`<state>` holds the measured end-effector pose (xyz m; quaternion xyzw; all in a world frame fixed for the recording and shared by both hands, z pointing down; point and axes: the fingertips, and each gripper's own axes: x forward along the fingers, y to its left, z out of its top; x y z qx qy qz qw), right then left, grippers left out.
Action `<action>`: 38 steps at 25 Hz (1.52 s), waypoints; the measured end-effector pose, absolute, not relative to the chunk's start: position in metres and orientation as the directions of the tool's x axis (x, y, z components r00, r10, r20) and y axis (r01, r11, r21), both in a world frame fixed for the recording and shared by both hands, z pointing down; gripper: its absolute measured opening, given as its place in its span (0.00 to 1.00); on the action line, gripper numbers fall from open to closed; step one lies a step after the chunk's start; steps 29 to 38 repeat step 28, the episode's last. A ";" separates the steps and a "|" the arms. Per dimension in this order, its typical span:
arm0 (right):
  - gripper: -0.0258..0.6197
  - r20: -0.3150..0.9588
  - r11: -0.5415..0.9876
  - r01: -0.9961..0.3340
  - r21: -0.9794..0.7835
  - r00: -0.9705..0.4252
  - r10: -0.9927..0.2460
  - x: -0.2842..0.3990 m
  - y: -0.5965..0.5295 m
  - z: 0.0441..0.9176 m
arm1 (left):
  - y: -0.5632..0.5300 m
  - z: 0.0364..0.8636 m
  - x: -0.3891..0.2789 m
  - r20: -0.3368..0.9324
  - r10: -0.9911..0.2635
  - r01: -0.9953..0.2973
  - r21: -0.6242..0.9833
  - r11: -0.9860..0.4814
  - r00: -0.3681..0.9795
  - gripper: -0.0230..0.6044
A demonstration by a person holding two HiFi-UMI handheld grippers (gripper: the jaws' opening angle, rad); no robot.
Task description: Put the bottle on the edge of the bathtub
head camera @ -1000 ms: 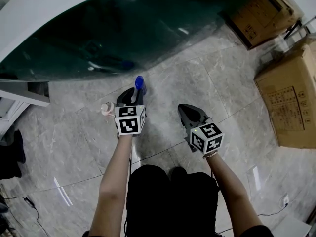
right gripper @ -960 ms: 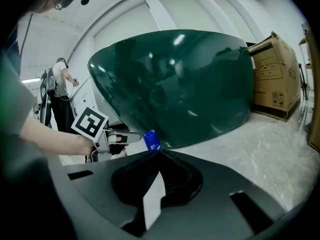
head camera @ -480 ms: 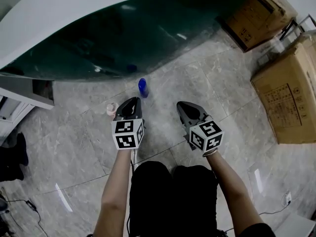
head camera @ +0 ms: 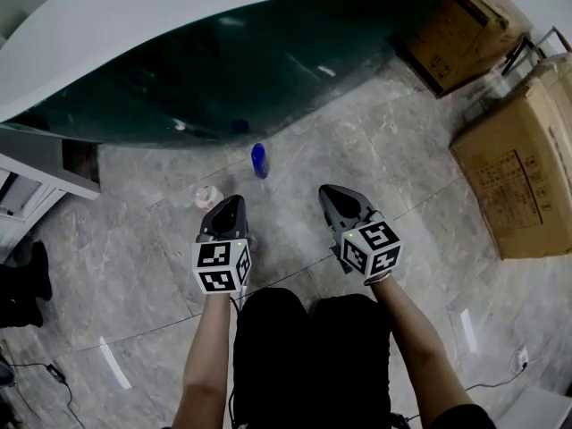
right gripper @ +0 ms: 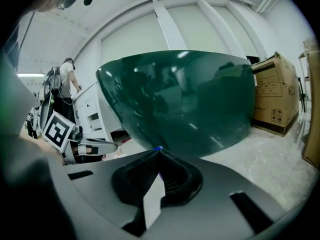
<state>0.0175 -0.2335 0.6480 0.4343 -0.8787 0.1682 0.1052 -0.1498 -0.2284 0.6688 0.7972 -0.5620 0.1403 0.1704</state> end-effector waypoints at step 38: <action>0.04 0.333 0.544 -0.813 -0.208 -0.582 -0.742 0.013 -0.229 0.653 | -0.224 0.674 -0.156 0.413 -0.856 -0.950 0.121 -0.287 0.311 0.05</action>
